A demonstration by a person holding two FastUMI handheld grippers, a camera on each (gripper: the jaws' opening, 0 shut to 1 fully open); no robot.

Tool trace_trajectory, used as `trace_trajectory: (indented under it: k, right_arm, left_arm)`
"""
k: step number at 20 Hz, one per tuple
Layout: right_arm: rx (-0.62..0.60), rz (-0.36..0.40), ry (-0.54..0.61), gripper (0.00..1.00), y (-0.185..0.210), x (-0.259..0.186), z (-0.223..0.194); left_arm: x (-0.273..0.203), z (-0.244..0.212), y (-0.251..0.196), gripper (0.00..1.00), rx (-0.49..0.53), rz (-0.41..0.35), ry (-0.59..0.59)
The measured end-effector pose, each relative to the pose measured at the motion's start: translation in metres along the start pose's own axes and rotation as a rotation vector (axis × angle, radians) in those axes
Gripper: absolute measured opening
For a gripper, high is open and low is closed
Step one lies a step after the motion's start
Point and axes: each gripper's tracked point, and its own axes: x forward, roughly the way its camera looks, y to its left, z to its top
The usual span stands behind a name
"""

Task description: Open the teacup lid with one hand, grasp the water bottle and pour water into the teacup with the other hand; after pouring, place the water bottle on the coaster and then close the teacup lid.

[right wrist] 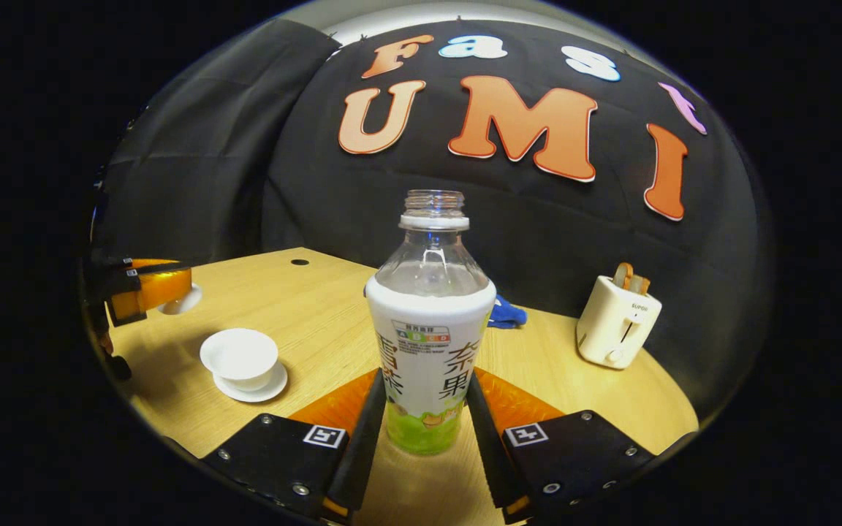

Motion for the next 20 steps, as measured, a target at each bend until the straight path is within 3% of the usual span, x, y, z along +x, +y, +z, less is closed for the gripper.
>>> trace_trajectory:
  k: [9, 20]
  right_arm:
    - [-0.372, -0.177, -0.042, 0.64, -0.030, 0.007, 0.017]
    - [-0.762, -0.176, -0.093, 0.64, -0.005, 0.016, 0.017]
  left_arm:
    - [-0.005, -0.003, 0.024, 0.30, 0.021, 0.041, 0.004]
    - [-0.009, -0.013, 0.033, 0.31, 0.029, 0.058, 0.022]
